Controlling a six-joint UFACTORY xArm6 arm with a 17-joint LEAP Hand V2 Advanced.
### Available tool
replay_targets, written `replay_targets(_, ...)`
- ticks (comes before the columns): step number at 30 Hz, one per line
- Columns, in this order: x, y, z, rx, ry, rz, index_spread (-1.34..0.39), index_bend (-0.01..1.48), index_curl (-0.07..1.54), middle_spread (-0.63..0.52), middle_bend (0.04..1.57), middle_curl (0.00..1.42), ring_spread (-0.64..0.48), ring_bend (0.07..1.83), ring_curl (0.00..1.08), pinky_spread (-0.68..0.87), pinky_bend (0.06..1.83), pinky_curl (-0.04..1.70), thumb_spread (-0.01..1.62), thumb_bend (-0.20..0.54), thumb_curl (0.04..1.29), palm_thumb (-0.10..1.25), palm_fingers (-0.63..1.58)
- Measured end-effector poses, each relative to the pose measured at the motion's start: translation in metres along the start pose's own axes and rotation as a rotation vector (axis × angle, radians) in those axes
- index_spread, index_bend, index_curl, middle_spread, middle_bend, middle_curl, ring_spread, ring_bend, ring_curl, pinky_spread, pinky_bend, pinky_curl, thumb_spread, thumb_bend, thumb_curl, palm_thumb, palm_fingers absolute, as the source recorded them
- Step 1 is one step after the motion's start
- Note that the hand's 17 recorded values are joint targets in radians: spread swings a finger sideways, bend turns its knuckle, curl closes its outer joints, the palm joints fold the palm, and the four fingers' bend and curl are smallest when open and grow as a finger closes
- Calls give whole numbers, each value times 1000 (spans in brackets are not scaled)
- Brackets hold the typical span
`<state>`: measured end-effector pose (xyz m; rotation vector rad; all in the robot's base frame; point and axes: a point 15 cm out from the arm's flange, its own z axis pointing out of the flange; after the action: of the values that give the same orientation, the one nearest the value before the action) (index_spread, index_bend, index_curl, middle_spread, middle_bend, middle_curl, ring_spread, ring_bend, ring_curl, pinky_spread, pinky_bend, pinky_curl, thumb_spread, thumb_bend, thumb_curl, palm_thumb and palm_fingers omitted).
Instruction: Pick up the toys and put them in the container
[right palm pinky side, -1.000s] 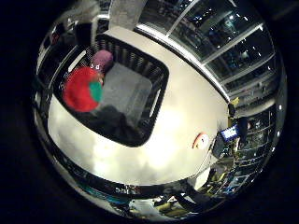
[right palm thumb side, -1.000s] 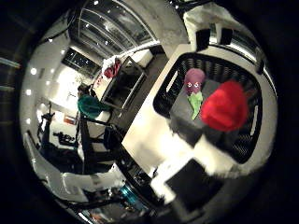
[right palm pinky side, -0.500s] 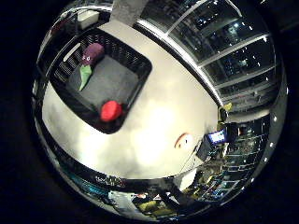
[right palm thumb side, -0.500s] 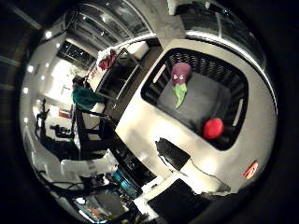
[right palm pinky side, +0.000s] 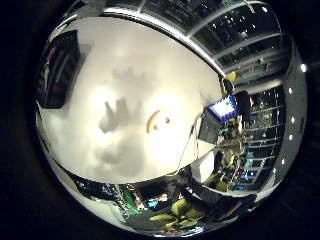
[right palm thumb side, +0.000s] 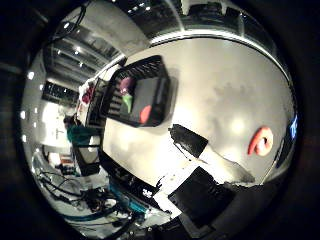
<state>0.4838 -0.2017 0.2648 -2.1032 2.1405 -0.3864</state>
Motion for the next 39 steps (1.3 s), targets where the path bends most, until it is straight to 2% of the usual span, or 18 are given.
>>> replay_targets(8, 92, 18, 43, -56, 32, 50, -399, 143, 272, 3, 185, 313, 125, 311, 221, 397, 405, 328, 1016, -28, 312, 632, 122)
replay_targets(16, 153, 33, 86, -129, 71, 78, -398, 150, 251, 31, 198, 317, 153, 309, 237, 384, 433, 325, 998, -31, 300, 571, 46)
replay_targets(27, 190, 36, 145, -184, 60, 101, -396, 154, 251, 39, 195, 320, 156, 303, 252, 381, 446, 319, 988, -27, 298, 538, 35)
replay_targets(39, 183, 72, 202, -293, 31, 69, -395, 151, 248, 34, 194, 320, 156, 312, 262, 375, 463, 318, 984, -27, 297, 530, 42)
